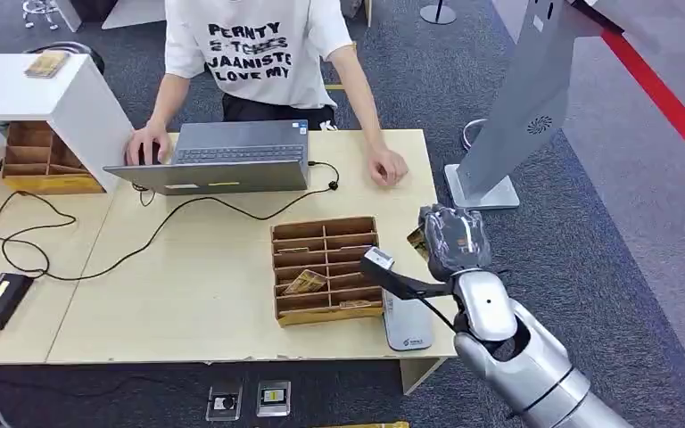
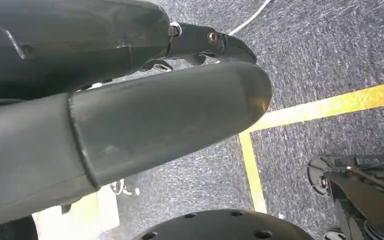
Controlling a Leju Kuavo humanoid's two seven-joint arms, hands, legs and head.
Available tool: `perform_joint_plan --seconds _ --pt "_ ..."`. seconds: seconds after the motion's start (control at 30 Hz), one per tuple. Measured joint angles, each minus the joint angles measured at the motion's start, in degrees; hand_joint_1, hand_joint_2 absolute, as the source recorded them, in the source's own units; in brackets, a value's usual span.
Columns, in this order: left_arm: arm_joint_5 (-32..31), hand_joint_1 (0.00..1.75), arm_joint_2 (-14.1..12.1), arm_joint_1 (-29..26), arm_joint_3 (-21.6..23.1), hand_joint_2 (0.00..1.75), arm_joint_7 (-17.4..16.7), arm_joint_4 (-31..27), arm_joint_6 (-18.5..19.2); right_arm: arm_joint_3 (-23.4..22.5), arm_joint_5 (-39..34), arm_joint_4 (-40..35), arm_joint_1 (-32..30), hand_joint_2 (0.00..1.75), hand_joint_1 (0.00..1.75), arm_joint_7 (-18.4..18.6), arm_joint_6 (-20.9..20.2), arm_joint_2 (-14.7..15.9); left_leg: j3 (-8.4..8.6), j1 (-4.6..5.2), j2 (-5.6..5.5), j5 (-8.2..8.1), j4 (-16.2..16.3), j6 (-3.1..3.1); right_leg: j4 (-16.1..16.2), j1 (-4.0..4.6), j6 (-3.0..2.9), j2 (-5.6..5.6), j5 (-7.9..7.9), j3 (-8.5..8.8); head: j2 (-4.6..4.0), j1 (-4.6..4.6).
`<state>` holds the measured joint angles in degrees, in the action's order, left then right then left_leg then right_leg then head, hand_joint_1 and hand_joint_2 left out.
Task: Pass the card to the sensor for recognition and then transmit it.
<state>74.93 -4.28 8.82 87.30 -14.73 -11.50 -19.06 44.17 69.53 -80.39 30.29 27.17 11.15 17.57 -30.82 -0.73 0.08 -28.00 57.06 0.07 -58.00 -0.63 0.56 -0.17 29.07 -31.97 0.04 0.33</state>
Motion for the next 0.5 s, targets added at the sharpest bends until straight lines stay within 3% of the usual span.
perform_joint_plan --seconds 0.5 --pt "0.44 0.0 0.0 0.0 0.15 0.0 0.46 0.0 0.5 0.7 -5.42 2.82 -1.04 1.75 1.75 -2.19 -3.37 0.53 -0.01 0.0 0.0 0.0 0.0 0.0 0.0 0.0 0.0 0.0 0.0 0.0 0.0 0.02"
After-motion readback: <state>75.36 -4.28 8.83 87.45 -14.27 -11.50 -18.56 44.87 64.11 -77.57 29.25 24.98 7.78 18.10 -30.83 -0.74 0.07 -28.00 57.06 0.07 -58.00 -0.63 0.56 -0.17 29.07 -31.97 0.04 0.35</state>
